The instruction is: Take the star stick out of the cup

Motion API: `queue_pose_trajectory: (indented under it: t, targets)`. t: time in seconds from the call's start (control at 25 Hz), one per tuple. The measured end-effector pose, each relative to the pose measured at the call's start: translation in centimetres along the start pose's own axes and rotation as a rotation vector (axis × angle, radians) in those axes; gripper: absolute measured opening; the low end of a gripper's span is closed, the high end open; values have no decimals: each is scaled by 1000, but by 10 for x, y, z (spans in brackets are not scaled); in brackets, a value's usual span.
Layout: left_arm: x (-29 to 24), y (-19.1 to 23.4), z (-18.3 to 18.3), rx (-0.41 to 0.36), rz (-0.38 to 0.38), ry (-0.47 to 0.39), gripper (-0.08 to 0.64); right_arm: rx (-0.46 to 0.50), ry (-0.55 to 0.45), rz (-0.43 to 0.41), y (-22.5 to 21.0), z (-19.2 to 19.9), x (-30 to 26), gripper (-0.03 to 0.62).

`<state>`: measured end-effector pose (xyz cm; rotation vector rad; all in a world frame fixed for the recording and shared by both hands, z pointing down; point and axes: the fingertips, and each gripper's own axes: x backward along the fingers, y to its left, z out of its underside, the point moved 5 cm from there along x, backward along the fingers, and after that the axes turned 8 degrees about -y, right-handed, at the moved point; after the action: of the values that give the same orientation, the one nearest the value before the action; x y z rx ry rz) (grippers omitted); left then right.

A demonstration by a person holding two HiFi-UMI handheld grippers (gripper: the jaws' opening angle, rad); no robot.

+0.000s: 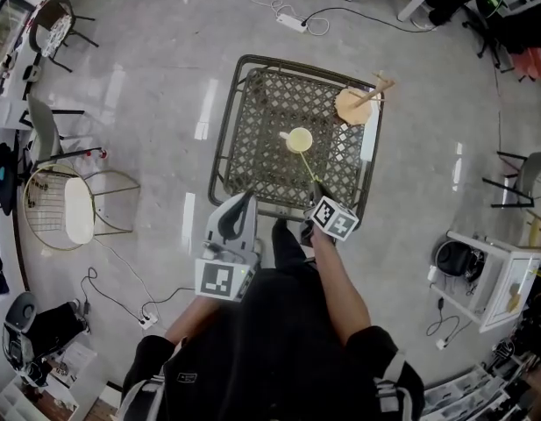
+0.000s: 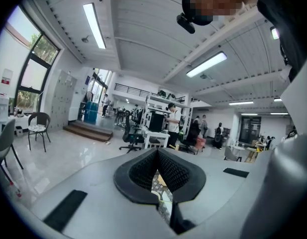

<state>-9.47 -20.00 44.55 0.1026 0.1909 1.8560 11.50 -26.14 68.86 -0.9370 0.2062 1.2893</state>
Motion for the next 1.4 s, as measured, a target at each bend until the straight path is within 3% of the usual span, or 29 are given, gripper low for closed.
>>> queue_pose_trajectory:
  t: [0.56, 0.96, 1.24, 1.4]
  targets:
    - [108, -4, -23, -21, 16, -94, 12, 16, -126, -11, 29, 42, 96, 21]
    - [190, -19, -24, -42, 56, -96, 12, 6, -208, -40, 46, 94, 188, 21]
    - [217, -40, -17, -42, 105, -90, 12, 44, -249, -43, 52, 109, 232, 20]
    - [218, -50, -20, -1, 83, -111, 12, 44, -270, -62, 51, 104, 244, 20]
